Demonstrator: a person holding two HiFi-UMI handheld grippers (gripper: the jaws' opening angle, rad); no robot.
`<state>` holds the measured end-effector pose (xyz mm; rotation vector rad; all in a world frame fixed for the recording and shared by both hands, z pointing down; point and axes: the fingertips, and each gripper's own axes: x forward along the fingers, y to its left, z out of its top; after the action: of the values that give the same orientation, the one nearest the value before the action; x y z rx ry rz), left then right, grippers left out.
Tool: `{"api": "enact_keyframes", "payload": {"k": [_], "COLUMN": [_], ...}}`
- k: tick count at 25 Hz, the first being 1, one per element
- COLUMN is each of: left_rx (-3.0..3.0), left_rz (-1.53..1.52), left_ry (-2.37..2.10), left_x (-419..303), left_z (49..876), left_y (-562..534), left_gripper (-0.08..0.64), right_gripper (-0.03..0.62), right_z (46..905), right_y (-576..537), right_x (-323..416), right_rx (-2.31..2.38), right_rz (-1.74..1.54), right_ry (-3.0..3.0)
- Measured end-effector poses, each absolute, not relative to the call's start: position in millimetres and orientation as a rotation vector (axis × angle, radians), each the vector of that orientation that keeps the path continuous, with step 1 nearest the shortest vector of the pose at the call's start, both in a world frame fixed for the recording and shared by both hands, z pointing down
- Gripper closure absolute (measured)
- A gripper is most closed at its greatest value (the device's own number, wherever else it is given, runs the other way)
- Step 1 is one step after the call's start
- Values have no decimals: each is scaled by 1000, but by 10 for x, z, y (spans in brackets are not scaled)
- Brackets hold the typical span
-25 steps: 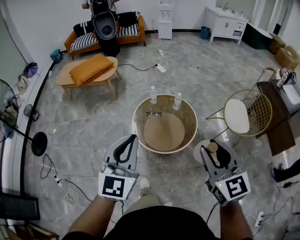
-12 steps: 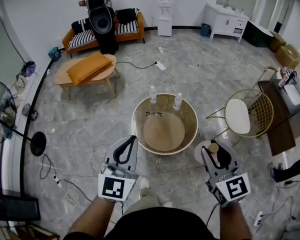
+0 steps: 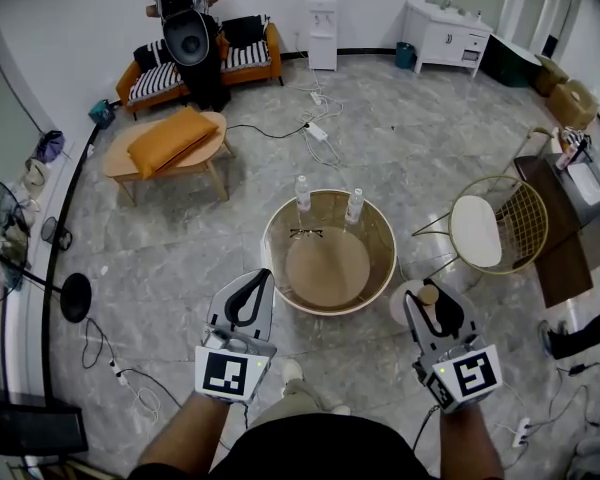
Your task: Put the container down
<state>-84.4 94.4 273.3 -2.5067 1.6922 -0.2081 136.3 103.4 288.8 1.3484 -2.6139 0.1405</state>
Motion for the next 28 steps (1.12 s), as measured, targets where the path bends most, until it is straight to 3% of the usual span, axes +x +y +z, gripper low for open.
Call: {"api": "enact_keyframes", "payload": {"k": [28], "left_rx": [-2581], "left_rz": [-149], "left_ry": [1529], "left_x": [-1457], "left_z": [2610], "left_y": [30], "left_gripper": [545], "right_gripper": [440], "right_z": [2773], "right_y": [383], "right_x": [723], "right_rx": [1500], "right_rz": [115], "right_ry": [-2556]}}
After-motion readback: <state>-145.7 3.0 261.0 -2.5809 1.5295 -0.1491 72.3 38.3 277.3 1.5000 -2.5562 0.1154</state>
